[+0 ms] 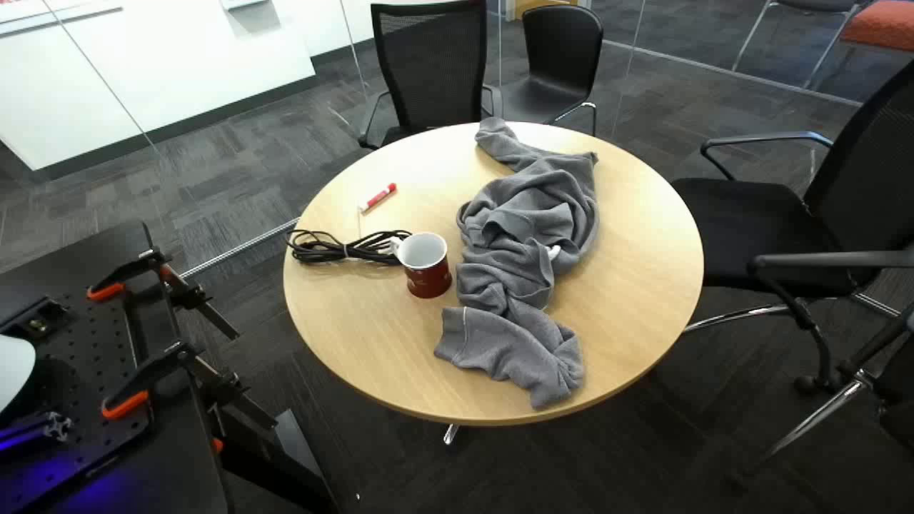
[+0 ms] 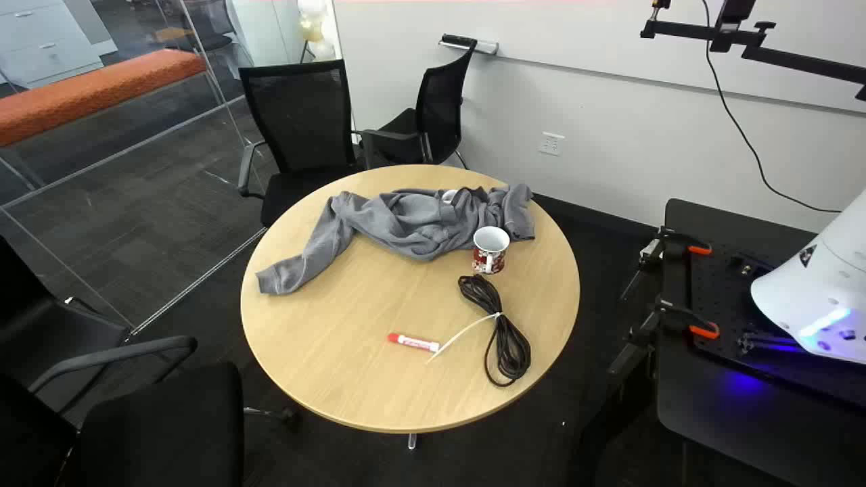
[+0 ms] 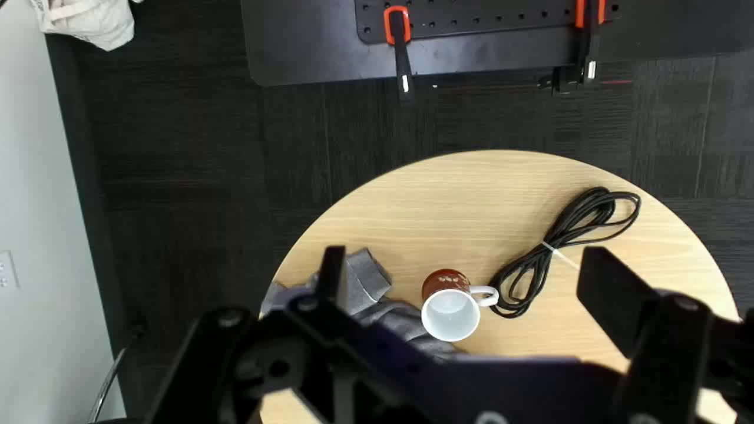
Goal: Move the marker to the right
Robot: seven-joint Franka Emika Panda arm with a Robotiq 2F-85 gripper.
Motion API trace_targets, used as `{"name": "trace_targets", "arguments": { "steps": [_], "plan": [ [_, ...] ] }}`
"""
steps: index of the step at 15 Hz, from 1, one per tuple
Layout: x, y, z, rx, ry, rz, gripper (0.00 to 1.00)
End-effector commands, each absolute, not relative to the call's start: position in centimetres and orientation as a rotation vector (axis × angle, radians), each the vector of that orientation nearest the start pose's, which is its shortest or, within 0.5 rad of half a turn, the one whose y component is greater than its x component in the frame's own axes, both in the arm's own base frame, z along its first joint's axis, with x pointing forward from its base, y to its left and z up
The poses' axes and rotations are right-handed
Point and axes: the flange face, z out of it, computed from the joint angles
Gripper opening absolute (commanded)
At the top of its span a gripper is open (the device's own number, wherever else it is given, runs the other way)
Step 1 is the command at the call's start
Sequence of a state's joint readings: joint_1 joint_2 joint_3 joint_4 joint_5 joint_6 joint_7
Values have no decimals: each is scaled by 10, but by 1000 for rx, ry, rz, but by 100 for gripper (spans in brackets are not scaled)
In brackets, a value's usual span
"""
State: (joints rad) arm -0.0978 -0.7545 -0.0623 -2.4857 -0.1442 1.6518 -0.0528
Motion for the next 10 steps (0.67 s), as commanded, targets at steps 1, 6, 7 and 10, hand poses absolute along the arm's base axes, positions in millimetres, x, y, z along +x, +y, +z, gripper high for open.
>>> {"name": "trace_targets", "arguments": {
  "steps": [1, 6, 7, 10],
  "plan": [
    [309, -67, 527, -3228, 115, 146, 100],
    [311, -67, 527, -3235, 116, 126, 100],
    [314, -66, 528, -3246, 112, 105, 100],
    [330, -54, 535, -3252, 43, -19, 100]
  ]
}}
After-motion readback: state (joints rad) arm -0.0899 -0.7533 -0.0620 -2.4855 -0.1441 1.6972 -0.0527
